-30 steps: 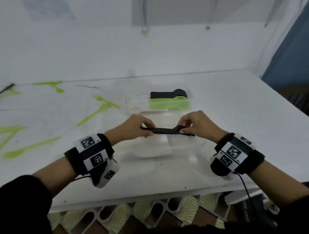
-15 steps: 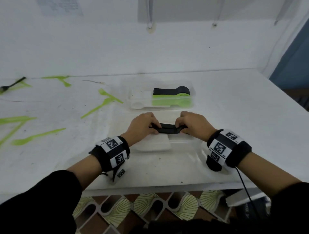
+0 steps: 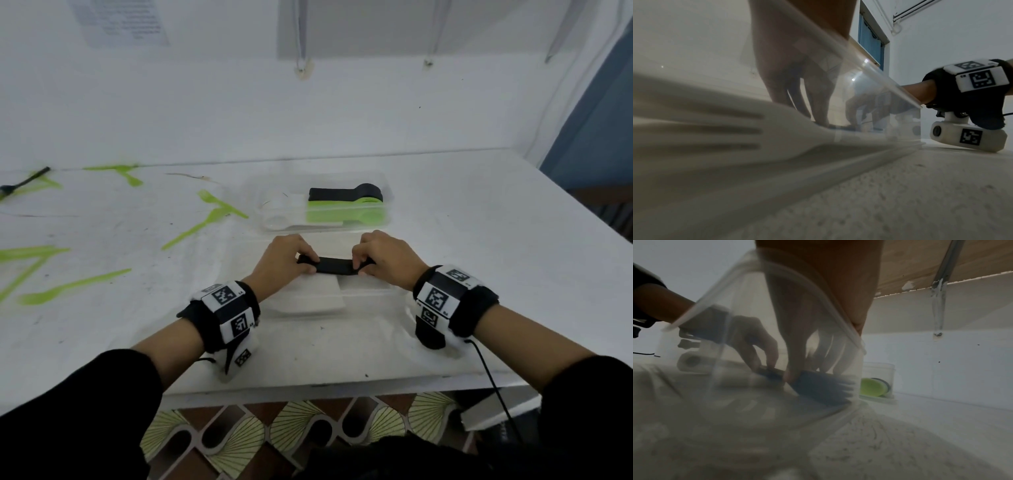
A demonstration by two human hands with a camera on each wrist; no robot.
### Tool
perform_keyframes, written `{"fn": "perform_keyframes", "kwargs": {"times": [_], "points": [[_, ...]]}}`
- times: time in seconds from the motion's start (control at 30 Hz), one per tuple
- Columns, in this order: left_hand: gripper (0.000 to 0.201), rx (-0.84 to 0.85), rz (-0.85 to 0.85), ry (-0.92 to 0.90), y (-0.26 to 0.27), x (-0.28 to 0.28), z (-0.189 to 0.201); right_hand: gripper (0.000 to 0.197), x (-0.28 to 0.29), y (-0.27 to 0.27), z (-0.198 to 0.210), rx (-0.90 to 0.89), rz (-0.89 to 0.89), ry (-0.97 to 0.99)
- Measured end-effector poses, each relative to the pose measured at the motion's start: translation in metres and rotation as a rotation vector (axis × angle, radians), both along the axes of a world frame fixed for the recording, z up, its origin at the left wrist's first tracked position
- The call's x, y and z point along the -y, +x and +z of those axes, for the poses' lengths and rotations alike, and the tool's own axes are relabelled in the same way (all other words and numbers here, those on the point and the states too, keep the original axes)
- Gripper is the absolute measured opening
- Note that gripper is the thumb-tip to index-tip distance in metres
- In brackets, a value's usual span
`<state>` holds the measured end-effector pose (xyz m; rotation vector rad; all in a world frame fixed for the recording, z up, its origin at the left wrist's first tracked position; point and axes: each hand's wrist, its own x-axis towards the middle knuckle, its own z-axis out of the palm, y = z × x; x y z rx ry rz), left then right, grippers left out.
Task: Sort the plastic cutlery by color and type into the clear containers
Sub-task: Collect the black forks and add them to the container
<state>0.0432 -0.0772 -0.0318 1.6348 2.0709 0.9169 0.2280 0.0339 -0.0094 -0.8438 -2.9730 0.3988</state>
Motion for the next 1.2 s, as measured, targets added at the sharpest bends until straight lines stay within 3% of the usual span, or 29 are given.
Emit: {"fn": "perform_keyframes", "kwargs": {"times": [0.43, 0.63, 0.87, 1.2], "points": [[0.02, -0.099, -0.029, 0.009, 0.0, 0.0, -0.001, 0.017, -0.002, 0.001, -0.001, 0.007, 0.013, 0.026], [0.025, -0.045, -0.058, 0.014, -0.001, 0.006, 0.002, 0.018, -0.004, -0.002, 0.008, 0.04, 0.024, -0.056], [0.024, 0.088, 0.095, 0.224, -0.007, 0.028, 0.022, 0.012, 0.015, -0.037, 0.028, -0.206, 0.085, -0.21], [0.017, 0.044, 0.376, 0.247, -0.088, 0.139, 0.049, 0.015, 0.105, -0.146, 0.048, -0.339, 0.278, -0.303]]}}
